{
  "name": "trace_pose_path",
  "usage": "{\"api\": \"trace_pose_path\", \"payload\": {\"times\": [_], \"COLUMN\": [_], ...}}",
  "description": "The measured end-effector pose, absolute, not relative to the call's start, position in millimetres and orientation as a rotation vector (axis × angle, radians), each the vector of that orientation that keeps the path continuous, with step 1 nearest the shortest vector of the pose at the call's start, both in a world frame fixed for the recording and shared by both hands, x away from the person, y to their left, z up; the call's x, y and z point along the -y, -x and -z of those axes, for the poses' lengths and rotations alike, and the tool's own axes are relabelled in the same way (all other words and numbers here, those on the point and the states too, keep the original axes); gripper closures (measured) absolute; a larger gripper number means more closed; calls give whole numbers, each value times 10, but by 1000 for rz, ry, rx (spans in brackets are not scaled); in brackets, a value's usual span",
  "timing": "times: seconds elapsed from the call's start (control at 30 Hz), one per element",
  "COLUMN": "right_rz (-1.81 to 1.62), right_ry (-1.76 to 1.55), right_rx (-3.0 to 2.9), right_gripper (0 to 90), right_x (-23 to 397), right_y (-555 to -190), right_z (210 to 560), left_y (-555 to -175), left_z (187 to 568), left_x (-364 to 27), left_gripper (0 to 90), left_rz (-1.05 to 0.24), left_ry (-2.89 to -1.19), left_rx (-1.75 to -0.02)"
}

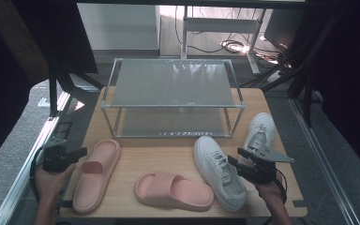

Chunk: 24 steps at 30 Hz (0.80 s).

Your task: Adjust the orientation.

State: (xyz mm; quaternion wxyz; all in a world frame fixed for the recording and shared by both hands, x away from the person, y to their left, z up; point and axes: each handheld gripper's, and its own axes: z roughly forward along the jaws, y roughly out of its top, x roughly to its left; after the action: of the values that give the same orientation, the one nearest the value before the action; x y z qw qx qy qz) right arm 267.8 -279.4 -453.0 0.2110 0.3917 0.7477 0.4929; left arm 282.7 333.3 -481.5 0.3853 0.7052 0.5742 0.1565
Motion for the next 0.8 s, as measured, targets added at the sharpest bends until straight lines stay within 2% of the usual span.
{"api": "trace_pose_path", "payload": {"times": [0.5, 0.8], "right_rz": [-1357, -1355], "right_ry": [-1083, -1094], "right_rx": [-2078, -2076], "right_gripper": [461, 461], "right_x": [2774, 2787], "right_y": [-2665, -2673], "right_z": [4527, 4539], "left_y": [-3004, -2971], "left_z": [5023, 5105], "left_x": [-3425, -3500], "left_gripper": [900, 900], "left_rz": [-340, -314], "left_ry": [-1805, -1803], "left_rx": [-1506, -1529]}}
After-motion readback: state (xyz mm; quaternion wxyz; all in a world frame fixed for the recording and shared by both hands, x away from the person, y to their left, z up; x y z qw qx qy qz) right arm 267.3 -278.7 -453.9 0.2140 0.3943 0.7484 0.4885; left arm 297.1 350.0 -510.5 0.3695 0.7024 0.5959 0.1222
